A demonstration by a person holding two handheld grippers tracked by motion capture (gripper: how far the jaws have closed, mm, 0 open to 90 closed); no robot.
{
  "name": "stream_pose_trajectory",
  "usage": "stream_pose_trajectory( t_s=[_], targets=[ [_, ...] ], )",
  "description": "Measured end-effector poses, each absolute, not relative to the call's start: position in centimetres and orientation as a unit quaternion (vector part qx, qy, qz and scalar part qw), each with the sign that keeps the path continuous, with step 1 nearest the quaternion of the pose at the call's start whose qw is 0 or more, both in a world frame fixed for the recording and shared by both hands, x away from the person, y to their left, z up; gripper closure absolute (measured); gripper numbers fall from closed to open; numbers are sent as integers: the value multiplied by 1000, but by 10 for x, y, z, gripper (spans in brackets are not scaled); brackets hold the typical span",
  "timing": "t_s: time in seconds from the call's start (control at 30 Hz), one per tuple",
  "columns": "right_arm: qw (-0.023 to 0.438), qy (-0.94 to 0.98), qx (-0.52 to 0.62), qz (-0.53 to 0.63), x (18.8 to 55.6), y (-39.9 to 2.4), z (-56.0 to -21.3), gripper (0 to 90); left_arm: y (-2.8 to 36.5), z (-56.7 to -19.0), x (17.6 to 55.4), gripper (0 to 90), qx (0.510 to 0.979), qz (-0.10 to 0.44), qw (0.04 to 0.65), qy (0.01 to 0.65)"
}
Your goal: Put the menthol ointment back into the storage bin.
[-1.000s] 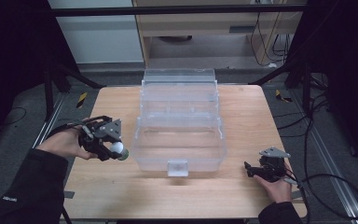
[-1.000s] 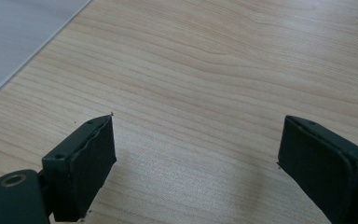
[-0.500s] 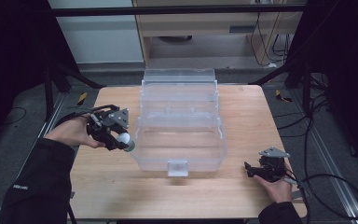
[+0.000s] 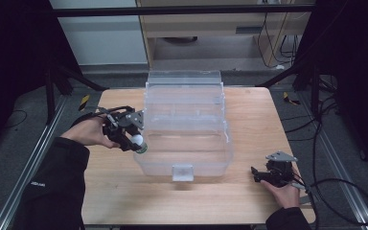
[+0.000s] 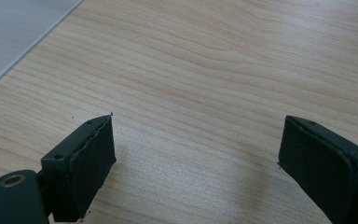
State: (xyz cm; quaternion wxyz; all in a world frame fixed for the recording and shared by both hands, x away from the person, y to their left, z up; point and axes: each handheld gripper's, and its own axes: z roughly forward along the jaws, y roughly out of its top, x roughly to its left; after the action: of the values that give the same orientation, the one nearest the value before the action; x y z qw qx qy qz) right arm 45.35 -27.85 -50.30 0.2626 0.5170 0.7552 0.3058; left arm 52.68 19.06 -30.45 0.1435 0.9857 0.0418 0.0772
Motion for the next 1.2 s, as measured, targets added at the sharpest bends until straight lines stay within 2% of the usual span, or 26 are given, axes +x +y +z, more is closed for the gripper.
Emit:
stream_pose_trajectory(
  t_s=[1.2],
  targets=[
    [259,762,515,296,455,-277,-505,105,183,-359,546,503,991,40,120,46]
  ],
)
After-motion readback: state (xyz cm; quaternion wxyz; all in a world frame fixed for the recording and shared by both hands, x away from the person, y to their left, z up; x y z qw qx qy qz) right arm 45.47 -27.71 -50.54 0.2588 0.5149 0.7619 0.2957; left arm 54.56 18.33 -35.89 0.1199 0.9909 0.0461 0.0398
